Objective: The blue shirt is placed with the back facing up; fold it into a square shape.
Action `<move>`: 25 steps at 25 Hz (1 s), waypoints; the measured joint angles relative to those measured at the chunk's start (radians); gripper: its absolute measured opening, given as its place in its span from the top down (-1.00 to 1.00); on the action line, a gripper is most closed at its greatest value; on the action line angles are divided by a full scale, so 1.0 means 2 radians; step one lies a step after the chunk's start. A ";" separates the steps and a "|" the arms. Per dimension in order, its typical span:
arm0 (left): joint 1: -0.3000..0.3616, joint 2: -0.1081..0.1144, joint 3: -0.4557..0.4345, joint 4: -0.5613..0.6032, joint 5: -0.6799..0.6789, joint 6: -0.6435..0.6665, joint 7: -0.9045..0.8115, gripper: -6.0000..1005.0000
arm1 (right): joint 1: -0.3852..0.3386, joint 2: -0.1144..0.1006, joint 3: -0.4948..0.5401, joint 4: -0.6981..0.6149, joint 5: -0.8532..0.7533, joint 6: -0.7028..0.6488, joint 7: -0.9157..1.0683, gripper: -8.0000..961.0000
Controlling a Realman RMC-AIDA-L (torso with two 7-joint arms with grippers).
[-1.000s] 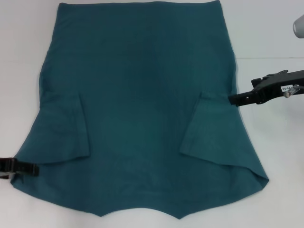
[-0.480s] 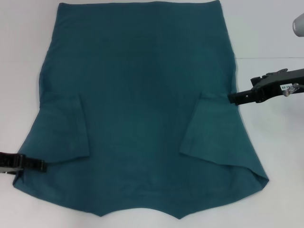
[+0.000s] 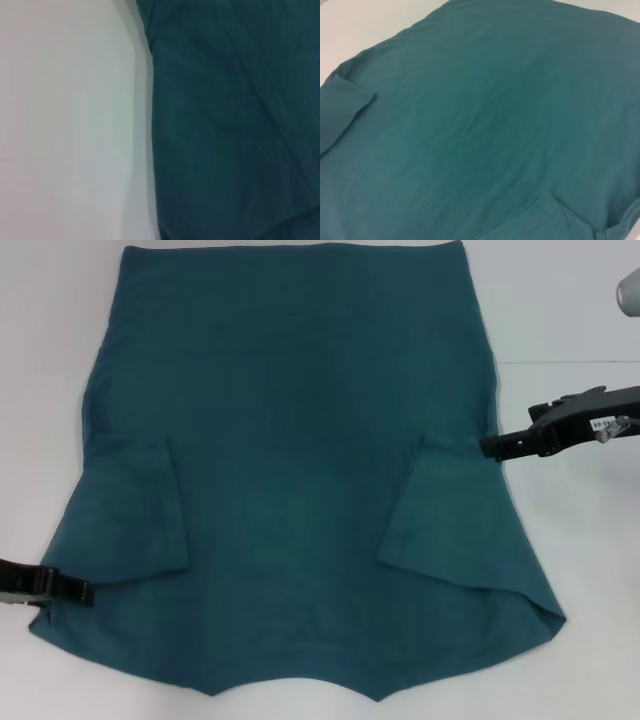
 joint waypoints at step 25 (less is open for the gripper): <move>-0.007 -0.005 0.029 0.009 -0.004 -0.001 0.003 0.96 | 0.004 -0.002 0.001 -0.034 -0.084 -0.093 0.085 -0.90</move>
